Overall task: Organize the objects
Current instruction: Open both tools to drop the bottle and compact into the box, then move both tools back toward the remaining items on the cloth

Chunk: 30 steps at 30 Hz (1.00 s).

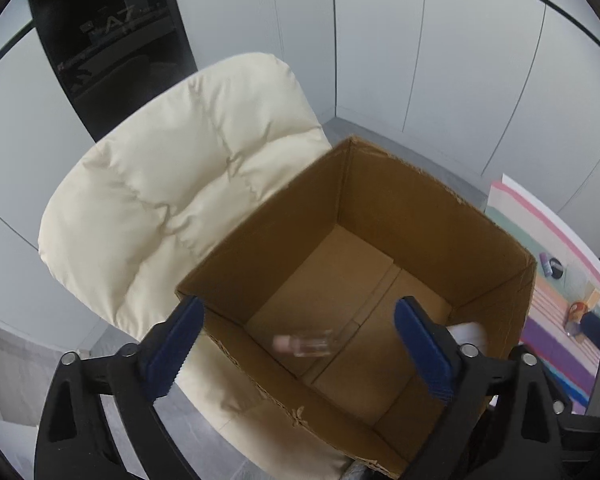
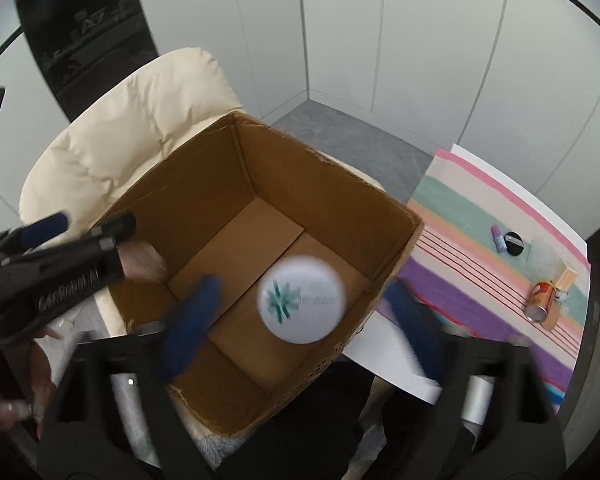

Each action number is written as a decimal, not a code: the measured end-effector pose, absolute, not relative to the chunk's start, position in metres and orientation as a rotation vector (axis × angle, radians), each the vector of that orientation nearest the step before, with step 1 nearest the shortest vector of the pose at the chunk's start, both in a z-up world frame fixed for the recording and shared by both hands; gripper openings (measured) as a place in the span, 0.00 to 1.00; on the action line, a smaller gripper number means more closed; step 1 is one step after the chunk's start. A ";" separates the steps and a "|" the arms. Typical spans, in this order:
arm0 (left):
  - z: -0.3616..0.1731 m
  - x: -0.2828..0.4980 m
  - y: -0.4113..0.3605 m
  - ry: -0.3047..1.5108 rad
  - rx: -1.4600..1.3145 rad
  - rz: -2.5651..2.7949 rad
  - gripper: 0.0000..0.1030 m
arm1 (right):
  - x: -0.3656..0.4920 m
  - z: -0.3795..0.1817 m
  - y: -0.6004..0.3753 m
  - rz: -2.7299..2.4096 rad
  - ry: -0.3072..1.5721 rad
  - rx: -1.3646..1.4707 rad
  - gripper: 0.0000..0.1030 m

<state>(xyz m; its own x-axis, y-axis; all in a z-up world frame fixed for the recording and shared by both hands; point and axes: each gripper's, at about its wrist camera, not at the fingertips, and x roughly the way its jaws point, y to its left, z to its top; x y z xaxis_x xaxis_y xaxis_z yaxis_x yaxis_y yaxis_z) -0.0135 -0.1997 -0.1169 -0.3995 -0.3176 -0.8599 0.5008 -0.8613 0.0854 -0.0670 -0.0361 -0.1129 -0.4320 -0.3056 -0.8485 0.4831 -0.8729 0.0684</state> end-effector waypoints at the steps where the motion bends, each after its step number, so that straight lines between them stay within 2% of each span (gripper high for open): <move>1: -0.118 -0.014 -0.198 0.254 1.345 -2.268 0.94 | -0.066 -0.112 -0.034 -2.321 0.252 1.303 0.97; 21: -0.125 -0.016 -0.189 0.287 1.389 -2.282 0.94 | -0.070 -0.108 -0.012 -2.368 0.255 1.335 0.97; 30: -0.123 -0.040 -0.146 0.243 1.424 -2.367 0.94 | -0.074 -0.105 0.033 -2.470 0.213 1.366 0.97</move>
<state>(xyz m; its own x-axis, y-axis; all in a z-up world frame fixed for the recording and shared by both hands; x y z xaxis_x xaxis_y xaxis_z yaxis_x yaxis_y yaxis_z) -0.0401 -0.1464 -0.1231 -0.4234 -0.2204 -0.8787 0.3942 -0.9182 0.0404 -0.0745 0.0327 -0.1052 -0.4977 -0.1960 -0.8449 0.3378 -0.9410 0.0193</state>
